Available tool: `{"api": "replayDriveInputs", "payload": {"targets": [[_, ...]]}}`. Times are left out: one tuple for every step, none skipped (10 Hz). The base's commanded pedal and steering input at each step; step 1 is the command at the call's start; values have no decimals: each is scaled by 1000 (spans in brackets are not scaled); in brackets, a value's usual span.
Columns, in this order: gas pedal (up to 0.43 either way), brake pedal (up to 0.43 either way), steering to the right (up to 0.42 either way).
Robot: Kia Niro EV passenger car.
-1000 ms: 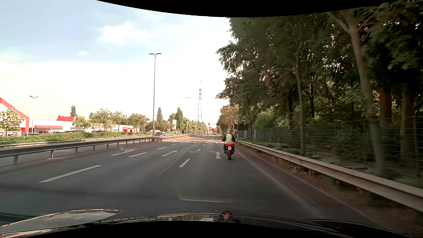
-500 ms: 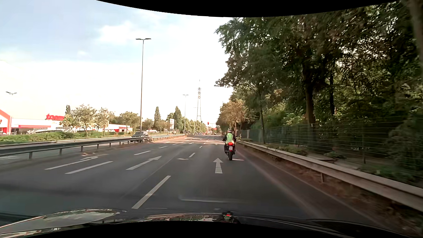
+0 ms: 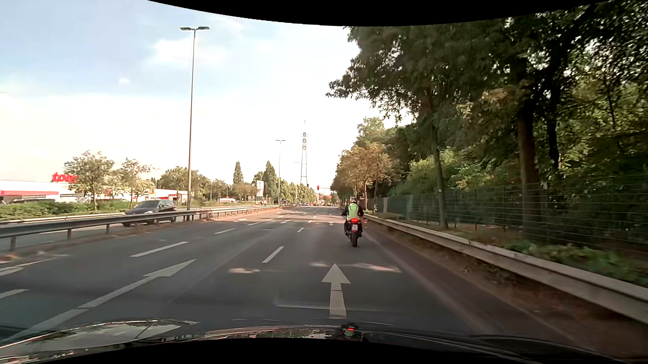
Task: Follow the waypoints while adhering to traffic rules and regulations
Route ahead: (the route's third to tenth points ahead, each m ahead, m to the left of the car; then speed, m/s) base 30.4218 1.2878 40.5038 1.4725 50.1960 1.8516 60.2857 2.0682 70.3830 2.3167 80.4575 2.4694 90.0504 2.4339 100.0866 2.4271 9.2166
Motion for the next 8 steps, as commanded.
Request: {"api": "replayDriveInputs", "payload": {"targets": [[39,0,-1],[39,0,-1],[39,0,-1],[39,0,-2],[39,0,-1],[39,0,-1],[39,0,-1],[39,0,-1]]}}
